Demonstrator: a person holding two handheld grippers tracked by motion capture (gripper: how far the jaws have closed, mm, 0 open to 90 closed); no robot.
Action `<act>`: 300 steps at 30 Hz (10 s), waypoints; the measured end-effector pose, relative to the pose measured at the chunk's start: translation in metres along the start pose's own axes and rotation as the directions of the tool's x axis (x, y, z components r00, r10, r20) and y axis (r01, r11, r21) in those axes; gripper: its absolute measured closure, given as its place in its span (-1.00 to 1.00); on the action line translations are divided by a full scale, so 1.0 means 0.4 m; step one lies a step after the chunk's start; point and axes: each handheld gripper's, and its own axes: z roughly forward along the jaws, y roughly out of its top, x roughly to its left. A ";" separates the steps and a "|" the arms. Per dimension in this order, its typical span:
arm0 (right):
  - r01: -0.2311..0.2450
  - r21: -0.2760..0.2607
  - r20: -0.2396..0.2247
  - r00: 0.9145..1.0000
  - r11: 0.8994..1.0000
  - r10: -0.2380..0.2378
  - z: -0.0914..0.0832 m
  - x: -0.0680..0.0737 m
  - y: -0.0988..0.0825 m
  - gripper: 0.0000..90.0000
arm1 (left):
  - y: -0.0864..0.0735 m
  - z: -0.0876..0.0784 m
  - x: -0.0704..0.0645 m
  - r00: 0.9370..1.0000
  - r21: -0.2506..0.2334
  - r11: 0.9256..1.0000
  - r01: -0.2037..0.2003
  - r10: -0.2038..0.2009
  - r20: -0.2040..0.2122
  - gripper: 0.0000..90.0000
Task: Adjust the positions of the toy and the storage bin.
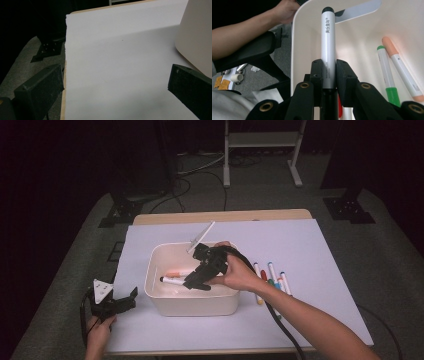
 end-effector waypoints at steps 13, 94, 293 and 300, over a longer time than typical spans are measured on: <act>0.001 0.094 -0.013 1.000 0.996 0.000 0.077 -0.018 0.014 0.68 | 0.000 0.001 0.000 1.000 -0.003 1.000 0.000 0.000 0.000 -1.00; -0.334 -0.225 0.407 0.822 0.915 0.399 -0.324 -0.071 -0.612 0.11 | 0.000 0.001 -0.004 1.000 0.003 1.000 -0.013 0.013 -0.008 -1.00; -0.176 -0.184 0.272 0.936 0.967 0.223 -0.306 -0.010 -0.328 -0.16 | 0.000 0.001 -0.002 1.000 0.002 1.000 -0.011 0.011 0.012 -1.00; -0.262 -0.204 0.318 0.894 0.943 0.317 -0.316 -0.044 -0.452 -0.21 | 0.000 0.001 -0.002 1.000 0.002 1.000 -0.014 0.014 0.009 -1.00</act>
